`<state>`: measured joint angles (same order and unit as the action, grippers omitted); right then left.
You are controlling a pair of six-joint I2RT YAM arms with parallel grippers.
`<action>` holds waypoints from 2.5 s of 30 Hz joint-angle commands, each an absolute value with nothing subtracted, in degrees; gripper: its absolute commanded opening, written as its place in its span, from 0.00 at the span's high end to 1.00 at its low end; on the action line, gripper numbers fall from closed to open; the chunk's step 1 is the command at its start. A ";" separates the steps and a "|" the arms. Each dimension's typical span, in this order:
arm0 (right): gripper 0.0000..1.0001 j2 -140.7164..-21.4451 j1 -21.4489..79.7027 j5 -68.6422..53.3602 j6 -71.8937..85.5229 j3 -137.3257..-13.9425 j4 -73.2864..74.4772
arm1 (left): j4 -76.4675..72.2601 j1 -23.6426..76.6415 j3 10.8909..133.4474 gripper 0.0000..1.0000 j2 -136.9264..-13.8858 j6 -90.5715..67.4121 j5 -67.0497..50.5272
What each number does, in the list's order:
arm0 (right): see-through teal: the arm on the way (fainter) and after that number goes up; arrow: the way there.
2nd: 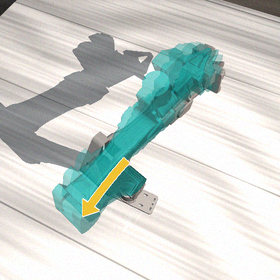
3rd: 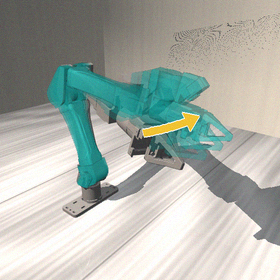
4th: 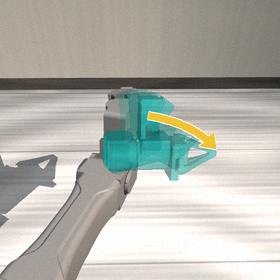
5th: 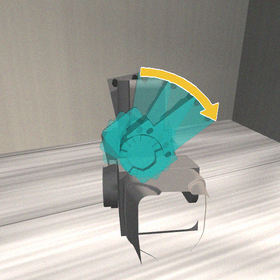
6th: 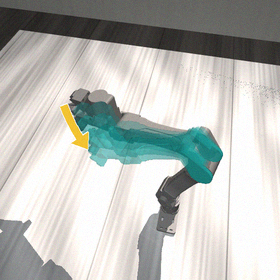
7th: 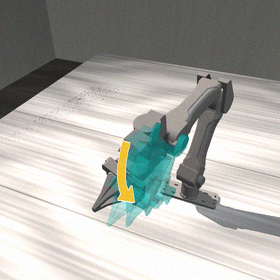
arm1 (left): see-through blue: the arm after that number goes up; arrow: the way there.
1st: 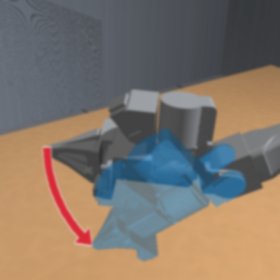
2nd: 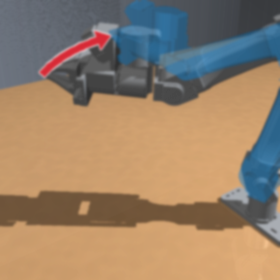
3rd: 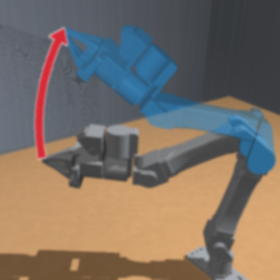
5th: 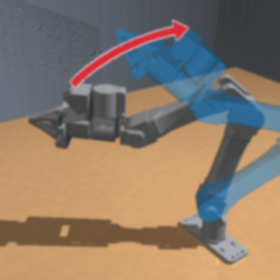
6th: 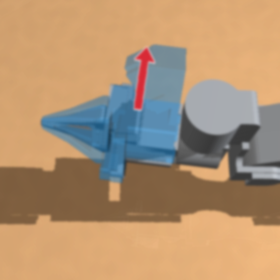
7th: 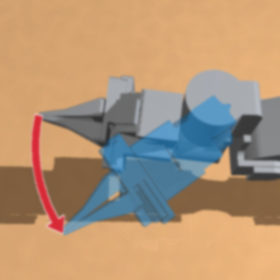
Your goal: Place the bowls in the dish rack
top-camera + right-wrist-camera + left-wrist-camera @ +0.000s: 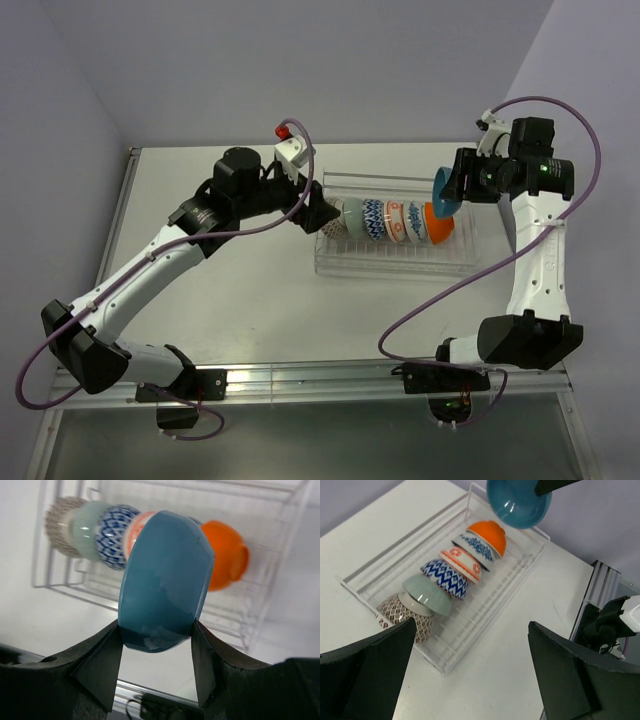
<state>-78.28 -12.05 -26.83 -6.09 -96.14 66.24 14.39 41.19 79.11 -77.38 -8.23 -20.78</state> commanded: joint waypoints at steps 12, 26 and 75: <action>1.00 -87.10 -12.22 -7.04 -15.03 -100.72 71.28 | 18.46 36.56 80.42 0.01 -74.00 -9.05 -20.04; 1.00 -91.23 -7.91 2.11 -11.69 -95.45 65.39 | 18.28 34.01 78.93 0.00 -73.30 -9.58 -20.39; 0.69 -97.91 -3.69 14.41 -11.25 -85.35 56.08 | 18.99 32.34 78.14 0.00 -74.44 -9.58 -22.15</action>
<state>-97.45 -3.73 9.04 -10.15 -86.54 59.64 20.03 32.62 78.72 -74.89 -8.78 -21.12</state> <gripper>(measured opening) 0.587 0.995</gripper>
